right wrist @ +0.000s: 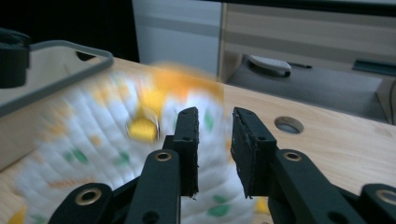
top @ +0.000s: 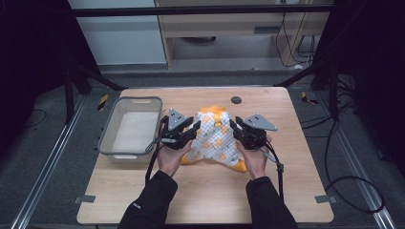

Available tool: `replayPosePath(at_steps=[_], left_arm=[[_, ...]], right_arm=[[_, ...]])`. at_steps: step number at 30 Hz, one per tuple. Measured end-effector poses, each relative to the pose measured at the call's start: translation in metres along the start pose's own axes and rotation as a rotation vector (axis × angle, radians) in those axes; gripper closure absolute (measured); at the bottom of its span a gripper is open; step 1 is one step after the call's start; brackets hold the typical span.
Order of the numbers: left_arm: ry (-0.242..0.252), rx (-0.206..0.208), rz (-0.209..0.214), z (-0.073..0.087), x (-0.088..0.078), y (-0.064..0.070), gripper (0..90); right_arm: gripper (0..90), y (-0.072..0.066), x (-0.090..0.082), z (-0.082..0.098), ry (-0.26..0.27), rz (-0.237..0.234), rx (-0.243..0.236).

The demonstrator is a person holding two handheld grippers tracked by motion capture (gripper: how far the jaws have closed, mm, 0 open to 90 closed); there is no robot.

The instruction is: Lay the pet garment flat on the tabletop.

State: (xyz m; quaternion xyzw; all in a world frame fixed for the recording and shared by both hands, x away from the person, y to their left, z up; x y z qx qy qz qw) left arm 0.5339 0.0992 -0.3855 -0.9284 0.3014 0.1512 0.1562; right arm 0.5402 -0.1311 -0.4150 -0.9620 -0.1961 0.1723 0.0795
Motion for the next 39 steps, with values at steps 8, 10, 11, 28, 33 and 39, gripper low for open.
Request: replayPosePath(at_steps=[8, 10, 11, 28, 33, 39], left_arm=[[-0.026, 0.027, -0.006, 0.023, -0.027, -0.013, 41.9], [-0.045, 0.02, 0.003, 0.03, -0.034, -0.015, 38.6], [-0.052, 0.005, 0.016, 0.036, -0.038, -0.016, 37.7], [-0.217, 0.069, 0.075, 0.105, -0.043, -0.003, 37.6], [-0.255, 0.07, 0.074, 0.114, -0.033, -0.002, 38.8], [-0.306, 0.109, 0.089, 0.124, -0.02, 0.0, 39.1]], right_arm=[[54.7, 0.018, -0.032, -0.002, -0.029, -0.026, -0.039], [51.6, 0.021, -0.044, 0.001, -0.044, -0.036, -0.055], [50.5, 0.022, -0.05, 0.003, -0.046, -0.044, -0.057], [38.5, 0.035, -0.078, 0.068, -0.241, -0.11, -0.048], [42.3, 0.036, -0.072, 0.083, -0.295, -0.113, -0.051], [45.5, 0.034, -0.062, 0.095, -0.346, -0.126, -0.067]])
Point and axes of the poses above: each handheld gripper's, and its own axes: x roughly forward along the jaws, z roughly out of its underside, y roughly to its right, the point moved 3 cm from there along x, roughly forward along the jaws, and after that the axes turned 14 degrees about x, right-handed, at the moved point
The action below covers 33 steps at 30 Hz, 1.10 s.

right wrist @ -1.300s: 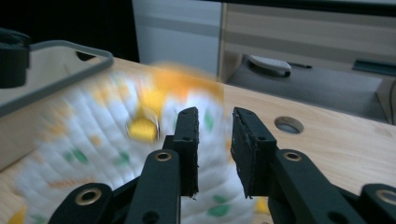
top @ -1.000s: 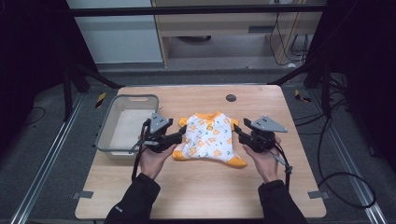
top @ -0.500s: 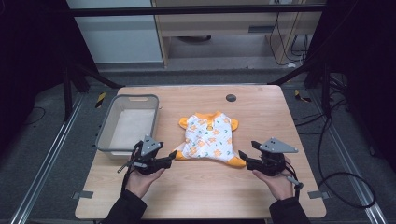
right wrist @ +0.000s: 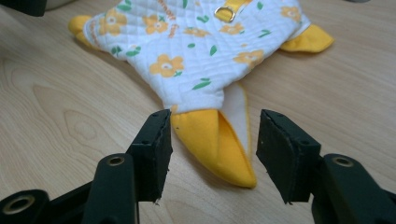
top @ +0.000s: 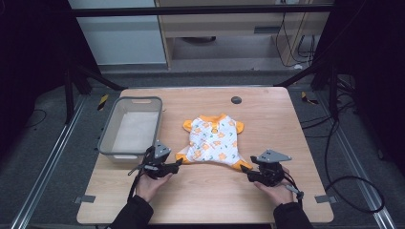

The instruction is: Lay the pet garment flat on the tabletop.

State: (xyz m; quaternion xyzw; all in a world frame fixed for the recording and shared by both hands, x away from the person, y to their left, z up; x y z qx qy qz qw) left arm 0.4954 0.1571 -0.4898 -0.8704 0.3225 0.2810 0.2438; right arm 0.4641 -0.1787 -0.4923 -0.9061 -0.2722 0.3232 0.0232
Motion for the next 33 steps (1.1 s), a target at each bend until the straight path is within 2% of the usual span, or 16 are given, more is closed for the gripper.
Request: replayPosePath(at_steps=[5, 9, 12, 13, 14, 18, 20, 24, 28, 29, 30, 33], left_arm=[[-0.053, 0.047, 0.029, 0.002, 0.015, 0.009, 38.8], [-0.072, 0.064, 0.038, 0.003, 0.021, 0.011, 42.0], [-0.083, 0.055, 0.056, 0.005, 0.024, 0.011, 54.3], [-0.082, 0.047, 0.06, 0.005, 0.025, 0.012, 63.1], [-0.081, 0.042, 0.062, 0.005, 0.024, 0.012, 63.1], [-0.086, 0.035, 0.058, 0.004, 0.022, 0.013, 79.4], [-0.069, 0.025, 0.076, 0.003, 0.019, 0.014, 85.2], [-0.022, 0.011, 0.102, -0.005, 0.006, 0.015, 87.4], [0.049, 0.013, 0.129, -0.016, -0.017, 0.016, 87.7], [0.067, 0.014, 0.133, -0.018, -0.024, 0.016, 87.8], [0.079, 0.014, 0.139, -0.02, -0.029, 0.016, 87.8], [0.111, 0.03, 0.15, -0.024, -0.048, 0.019, 87.7]], right_arm=[[47.8, -0.002, 0.017, 0.007, -0.063, 0.002, -0.021], [50.7, -0.004, 0.023, 0.009, -0.089, -0.003, -0.036], [57.4, -0.006, 0.026, 0.01, -0.107, 0.002, -0.055], [59.4, -0.007, 0.026, 0.01, -0.109, 0.004, -0.059], [62.8, -0.007, 0.026, 0.009, -0.109, 0.01, -0.061], [74.6, -0.004, 0.026, 0.008, -0.107, 0.021, -0.035], [80.0, -0.004, 0.024, 0.007, -0.106, 0.014, -0.022], [85.3, -0.004, 0.016, 0.002, -0.075, -0.003, -0.018], [86.0, -0.007, -0.001, -0.007, -0.014, -0.048, -0.007], [86.0, -0.009, -0.013, -0.011, 0.017, -0.068, -0.005], [86.0, -0.009, -0.013, -0.011, 0.017, -0.068, -0.005], [86.0, -0.011, -0.029, -0.015, 0.043, -0.098, 0.001]])
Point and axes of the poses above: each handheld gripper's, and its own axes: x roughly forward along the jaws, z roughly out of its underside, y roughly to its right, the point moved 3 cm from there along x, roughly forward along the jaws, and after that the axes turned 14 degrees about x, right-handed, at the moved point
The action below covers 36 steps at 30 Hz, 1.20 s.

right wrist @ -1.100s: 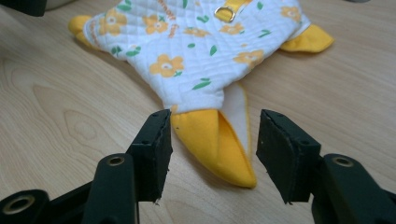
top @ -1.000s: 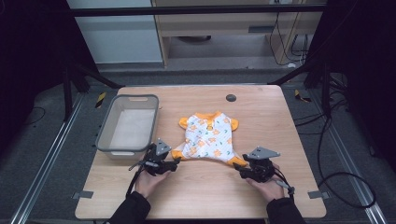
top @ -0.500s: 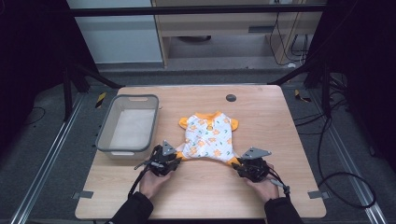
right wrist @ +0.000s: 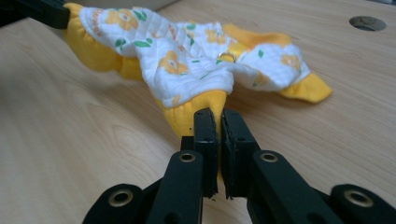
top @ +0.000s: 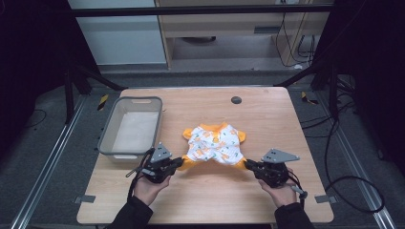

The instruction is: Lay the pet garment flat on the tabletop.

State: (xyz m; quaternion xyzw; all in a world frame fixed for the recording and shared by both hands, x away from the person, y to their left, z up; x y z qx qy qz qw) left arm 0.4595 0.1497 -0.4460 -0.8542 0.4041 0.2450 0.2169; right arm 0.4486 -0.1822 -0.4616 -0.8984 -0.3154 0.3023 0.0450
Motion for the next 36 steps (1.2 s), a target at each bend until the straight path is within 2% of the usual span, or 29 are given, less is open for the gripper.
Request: replayPosePath(at_steps=[5, 7, 9, 11, 13, 16, 19, 21, 23, 25, 28, 32, 36], left_arm=[[0.016, 0.004, 0.03, -0.006, -0.012, 0.01, 87.6], [0.016, -0.003, 0.032, -0.008, -0.01, 0.01, 87.4], [0.002, -0.01, 0.023, -0.008, -0.005, 0.007, 87.1], [-0.01, -0.034, 0.011, -0.009, 0.005, 0.0, 86.8], [-0.04, -0.052, -0.037, -0.007, 0.018, -0.008, 84.9], [-0.1, -0.067, -0.067, 0.001, 0.038, -0.016, 82.0], [-0.147, -0.092, -0.081, 0.014, 0.053, -0.021, 78.3], [-0.171, -0.087, -0.096, 0.019, 0.057, -0.022, 74.0], [-0.166, -0.093, -0.115, 0.02, 0.056, -0.024, 67.1], [-0.149, -0.089, -0.132, 0.019, 0.051, -0.025, 57.6], [-0.109, -0.098, -0.14, 0.017, 0.04, -0.026, 48.6], [-0.071, -0.113, -0.134, 0.017, 0.022, -0.022, 43.8], [-0.065, -0.1, -0.115, 0.021, 0.011, -0.008, 44.3]], right_arm=[[86.1, -0.007, -0.018, -0.007, 0.027, -0.046, 0.028], [86.1, -0.01, -0.02, -0.009, 0.027, -0.061, 0.041], [86.0, -0.009, -0.017, -0.011, 0.019, -0.053, 0.048], [85.9, -0.005, -0.009, -0.012, 0.015, -0.029, 0.058], [85.0, 0.007, 0.008, -0.013, 0.006, 0.04, 0.087], [82.5, 0.023, 0.034, -0.009, -0.025, 0.124, 0.125], [78.5, 0.03, 0.05, 0.0, -0.071, 0.168, 0.105], [74.0, 0.03, 0.055, 0.004, -0.081, 0.182, 0.079], [67.5, 0.029, 0.054, 0.003, -0.06, 0.207, 0.045], [61.0, 0.03, 0.05, 0.001, -0.03, 0.215, 0.042], [54.7, 0.028, 0.038, -0.001, 0.021, 0.197, 0.044], [49.2, 0.023, 0.019, -0.001, 0.068, 0.166, 0.027], [48.1, 0.016, 0.006, 0.006, 0.07, 0.139, 0.013]])
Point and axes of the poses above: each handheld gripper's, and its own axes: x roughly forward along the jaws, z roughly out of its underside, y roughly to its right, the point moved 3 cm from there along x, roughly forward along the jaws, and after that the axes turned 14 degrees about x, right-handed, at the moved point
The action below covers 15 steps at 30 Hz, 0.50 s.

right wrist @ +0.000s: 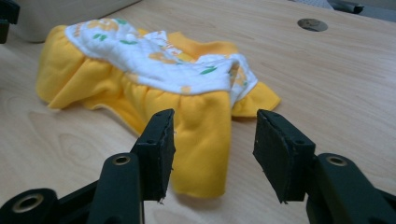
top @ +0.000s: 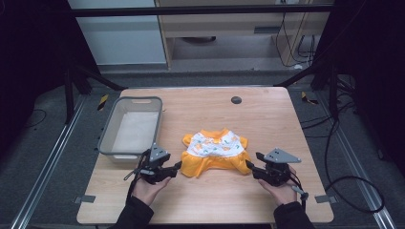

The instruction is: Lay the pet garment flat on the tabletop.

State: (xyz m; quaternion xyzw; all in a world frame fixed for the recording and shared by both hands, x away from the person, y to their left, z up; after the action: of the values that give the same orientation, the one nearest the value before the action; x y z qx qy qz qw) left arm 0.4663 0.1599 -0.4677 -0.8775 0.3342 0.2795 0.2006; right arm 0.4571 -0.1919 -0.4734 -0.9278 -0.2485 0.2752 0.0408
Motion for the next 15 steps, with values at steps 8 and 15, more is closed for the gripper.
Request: replayPosePath(at_steps=[8, 15], left_arm=[[-0.046, 0.046, 0.055, 0.002, 0.018, 0.025, 45.4], [-0.129, 0.073, 0.044, 0.007, 0.049, 0.027, 40.9]], right_arm=[[48.1, -0.017, 0.014, 0.019, -0.083, -0.029, -0.02], [49.9, -0.015, 0.041, 0.025, -0.14, 0.031, -0.045]])
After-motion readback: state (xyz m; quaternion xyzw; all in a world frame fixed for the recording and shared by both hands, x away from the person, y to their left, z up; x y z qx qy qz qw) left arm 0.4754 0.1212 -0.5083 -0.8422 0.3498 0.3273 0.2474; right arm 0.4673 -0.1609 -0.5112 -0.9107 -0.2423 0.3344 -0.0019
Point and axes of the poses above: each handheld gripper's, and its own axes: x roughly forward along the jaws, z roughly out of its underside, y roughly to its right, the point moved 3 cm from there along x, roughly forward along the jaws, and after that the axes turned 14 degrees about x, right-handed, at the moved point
